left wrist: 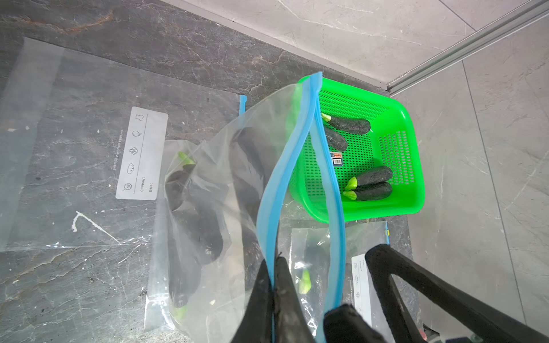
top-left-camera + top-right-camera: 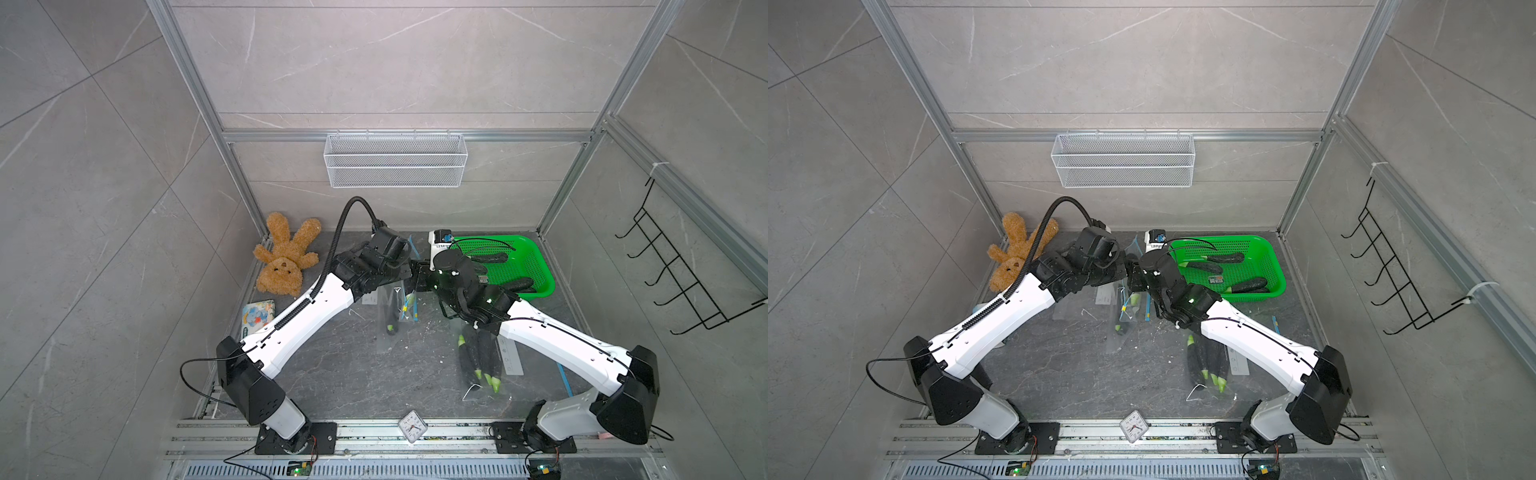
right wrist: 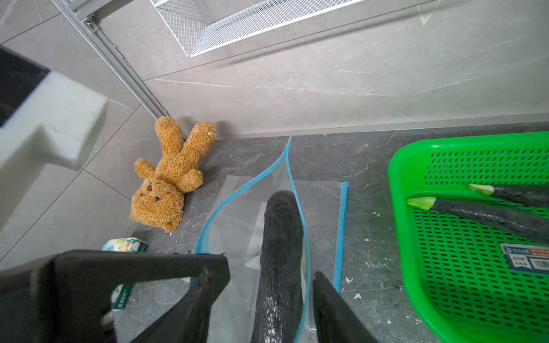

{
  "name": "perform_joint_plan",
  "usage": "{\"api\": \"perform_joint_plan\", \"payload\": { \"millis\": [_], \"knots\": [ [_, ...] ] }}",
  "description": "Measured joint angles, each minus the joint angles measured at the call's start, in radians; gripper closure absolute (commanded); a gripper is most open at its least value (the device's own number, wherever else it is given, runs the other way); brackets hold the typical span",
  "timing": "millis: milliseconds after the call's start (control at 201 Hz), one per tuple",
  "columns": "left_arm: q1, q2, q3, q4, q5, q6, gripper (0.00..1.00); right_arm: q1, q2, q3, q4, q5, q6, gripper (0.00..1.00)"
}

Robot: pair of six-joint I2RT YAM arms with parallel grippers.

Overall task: Place the eggplant in a zip-top bag and seal the zipper
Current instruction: Place the eggplant in the zipper food storage bag, then zip the zipper on the zipper food storage bag.

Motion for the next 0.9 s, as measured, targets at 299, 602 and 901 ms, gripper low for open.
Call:
{"api": "perform_joint_plan", "payload": {
  "millis": [299, 602, 901],
  "knots": [
    [-0.009, -0.040, -0.035, 0.038, -0.029, -0.080, 1.00, -0.127, -0.186, 0.013, -0.105, -0.220, -0.066, 0.45],
    [-0.009, -0.086, -0.049, 0.093, -0.119, -0.240, 1.00, -0.109, -0.488, -0.198, -0.166, -0.426, -0.204, 0.55],
    [-0.009, -0.065, 0.069, 0.108, -0.133, -0.279, 1.00, 0.058, -0.516, -0.368, -0.045, -0.416, -0.349, 0.53]
  ]
}}
